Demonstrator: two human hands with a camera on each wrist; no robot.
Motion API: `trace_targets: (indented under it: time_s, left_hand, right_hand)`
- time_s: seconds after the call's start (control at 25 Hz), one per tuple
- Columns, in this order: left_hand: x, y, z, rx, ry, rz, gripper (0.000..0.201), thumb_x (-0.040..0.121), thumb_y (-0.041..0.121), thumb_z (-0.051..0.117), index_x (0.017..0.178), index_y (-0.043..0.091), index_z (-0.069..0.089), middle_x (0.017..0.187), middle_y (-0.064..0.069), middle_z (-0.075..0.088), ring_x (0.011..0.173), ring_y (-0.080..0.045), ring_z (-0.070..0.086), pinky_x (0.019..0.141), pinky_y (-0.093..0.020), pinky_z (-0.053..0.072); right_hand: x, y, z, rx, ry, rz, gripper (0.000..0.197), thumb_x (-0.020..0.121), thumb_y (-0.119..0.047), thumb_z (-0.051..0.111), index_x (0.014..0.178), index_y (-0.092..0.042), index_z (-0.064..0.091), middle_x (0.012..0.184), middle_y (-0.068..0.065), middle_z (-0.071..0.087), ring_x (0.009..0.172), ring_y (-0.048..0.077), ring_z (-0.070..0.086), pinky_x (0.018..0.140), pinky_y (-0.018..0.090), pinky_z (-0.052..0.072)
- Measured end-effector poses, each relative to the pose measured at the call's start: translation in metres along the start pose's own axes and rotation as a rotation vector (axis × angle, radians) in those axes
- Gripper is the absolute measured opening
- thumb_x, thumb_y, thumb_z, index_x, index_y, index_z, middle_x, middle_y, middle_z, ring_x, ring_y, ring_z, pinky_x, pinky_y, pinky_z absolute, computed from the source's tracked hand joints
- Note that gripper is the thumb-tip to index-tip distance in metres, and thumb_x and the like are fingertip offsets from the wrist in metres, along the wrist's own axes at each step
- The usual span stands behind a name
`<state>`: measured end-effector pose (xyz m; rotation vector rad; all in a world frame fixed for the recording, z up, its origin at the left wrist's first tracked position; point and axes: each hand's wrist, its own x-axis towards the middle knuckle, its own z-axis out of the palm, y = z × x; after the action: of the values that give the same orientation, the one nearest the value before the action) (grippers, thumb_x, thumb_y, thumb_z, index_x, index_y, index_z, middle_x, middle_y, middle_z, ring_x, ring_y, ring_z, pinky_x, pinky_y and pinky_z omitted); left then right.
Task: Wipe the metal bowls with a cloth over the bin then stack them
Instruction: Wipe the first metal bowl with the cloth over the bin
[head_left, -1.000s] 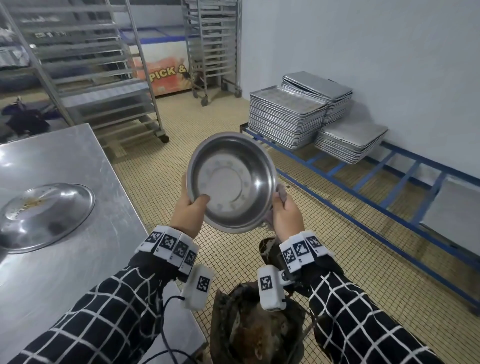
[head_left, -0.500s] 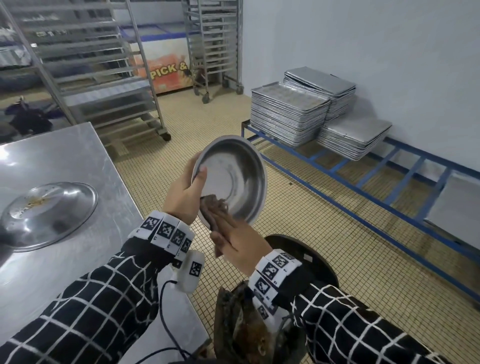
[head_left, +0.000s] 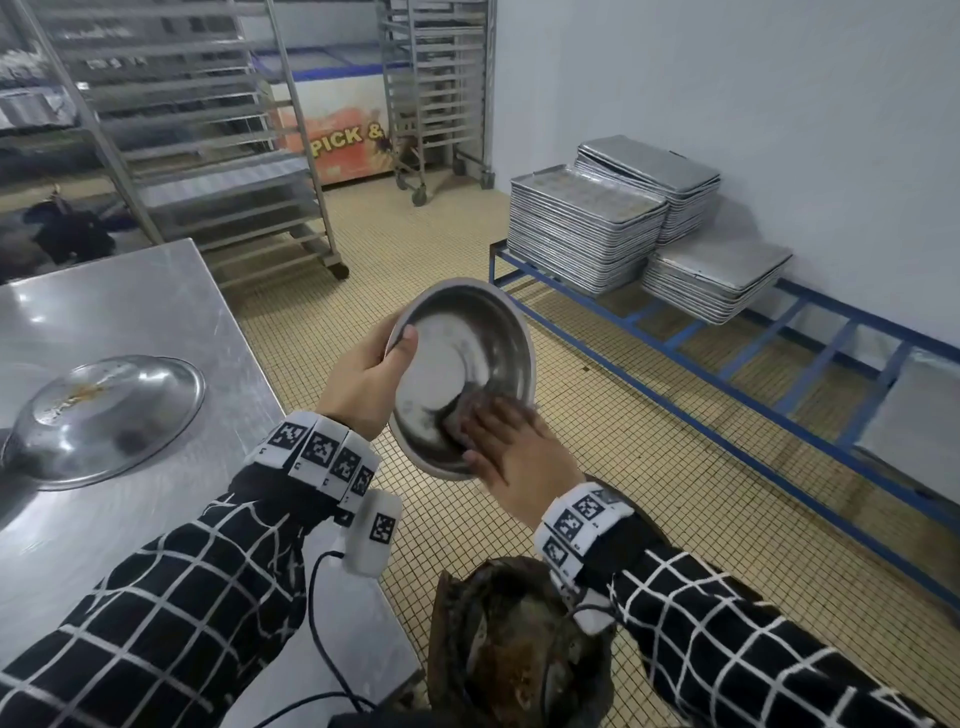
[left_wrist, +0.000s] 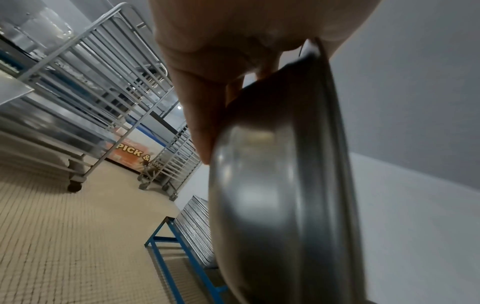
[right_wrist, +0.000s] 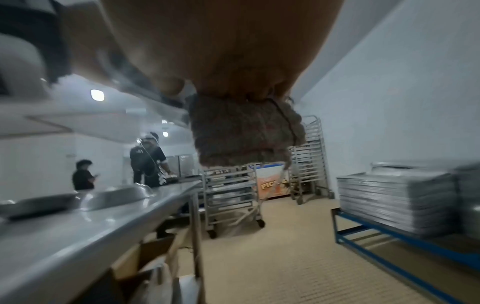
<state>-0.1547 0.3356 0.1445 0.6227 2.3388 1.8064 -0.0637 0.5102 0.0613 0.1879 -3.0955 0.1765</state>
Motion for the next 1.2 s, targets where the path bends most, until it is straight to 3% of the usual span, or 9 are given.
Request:
trace_targets:
  time_s: [0.16,0.28,0.4,0.52,0.72,0.84,0.96,1.08,1.2]
  left_hand:
    - [-0.008,-0.005,0.003,-0.063,-0.037,-0.171,0.031,0.099,0.043,0.040,0.118,0.026,0.058,0.089,0.002,0.070,0.082,-0.019,0.070,0.064,-0.029,0.054]
    - [-0.009,-0.007,0.003,-0.066,-0.069,-0.285,0.032,0.099,0.045,0.039,0.109,0.023,0.059,0.070,0.001,0.065,0.053,-0.014,0.066,0.048,-0.025,0.050]
    - [-0.006,-0.009,-0.005,-0.078,-0.201,-0.368,0.041,0.097,0.049,0.039,0.105,0.015,0.060,0.072,-0.005,0.067,0.058,-0.022,0.066,0.055,-0.032,0.052]
    - [-0.009,-0.009,-0.009,-0.082,-0.301,-0.416,0.040,0.096,0.047,0.043,0.103,0.012,0.062,0.067,-0.004,0.066,0.056,-0.022,0.064,0.059,-0.031,0.052]
    - [-0.020,-0.004,-0.004,-0.053,-0.142,-0.170,0.044,0.090,0.021,0.060,0.131,0.025,0.046,0.101,-0.001,0.066,0.078,-0.013,0.068,0.063,-0.022,0.055]
    - [-0.030,-0.007,0.005,-0.129,-0.078,-0.064,0.068,0.084,0.012,0.067,0.141,0.026,0.033,0.113,0.001,0.059,0.095,-0.010,0.064,0.076,-0.024,0.055]
    - [-0.034,-0.005,0.008,-0.195,0.003,-0.048,0.068,0.085,0.003,0.061,0.141,0.025,0.029,0.107,0.002,0.057,0.086,-0.004,0.065,0.065,-0.016,0.053]
    - [-0.030,-0.005,-0.001,-0.202,0.073,-0.064,0.063,0.075,0.017,0.051,0.134,0.032,0.036,0.103,0.002,0.055,0.090,-0.013,0.059,0.072,-0.024,0.049]
    - [-0.030,-0.013,-0.007,-0.150,0.085,-0.091,0.055,0.081,0.017,0.049,0.133,0.033,0.039,0.105,0.003,0.058,0.099,-0.021,0.059,0.082,-0.036,0.049]
  right_hand:
    - [0.012,0.036,-0.012,-0.125,0.044,0.109,0.067,0.093,-0.057,0.005,0.152,-0.026,-0.003,0.158,-0.010,-0.013,0.144,0.015,-0.020,0.119,0.048,-0.001]
    - [0.017,0.046,-0.017,0.105,0.103,0.106,0.070,0.092,-0.060,0.011,0.149,-0.029,-0.012,0.155,-0.014,-0.025,0.145,0.017,-0.018,0.118,0.042,0.016]
    - [0.021,0.045,-0.036,0.406,0.097,0.187,0.069,0.096,-0.054,0.032,0.151,-0.033,-0.002,0.159,-0.002,0.013,0.132,0.016,0.034,0.098,0.038,0.043]
    - [0.017,0.043,-0.056,0.708,0.128,0.324,0.038,0.098,-0.037,0.046,0.133,-0.023,0.044,0.106,0.007,0.066,0.087,0.017,0.065,0.086,0.045,0.054]
    - [0.009,0.032,-0.050,0.869,0.245,0.556,0.031,0.101,-0.027,0.041,0.126,-0.012,0.051,0.096,0.010,0.065,0.080,0.022,0.066,0.058,0.022,0.050]
    - [0.005,0.014,-0.051,1.097,0.405,0.643,0.031,0.102,-0.026,0.039,0.130,-0.016,0.048,0.092,-0.005,0.057,0.078,0.013,0.059,0.064,0.022,0.050]
    - [-0.001,-0.001,-0.051,1.288,0.410,0.650,0.019,0.102,-0.030,0.036,0.120,-0.031,0.044,0.092,-0.008,0.057,0.080,0.011,0.059,0.066,0.026,0.051]
    - [-0.005,-0.004,-0.044,1.098,0.314,0.638,0.024,0.102,-0.035,0.035,0.102,-0.019,0.052,0.099,0.004,0.062,0.078,0.013,0.060,0.058,0.022,0.048]
    - [-0.007,-0.009,-0.034,0.896,0.414,0.611,0.021,0.099,-0.025,0.042,0.097,-0.009,0.056,0.117,0.009,0.050,0.089,0.019,0.059,0.076,0.028,0.054]
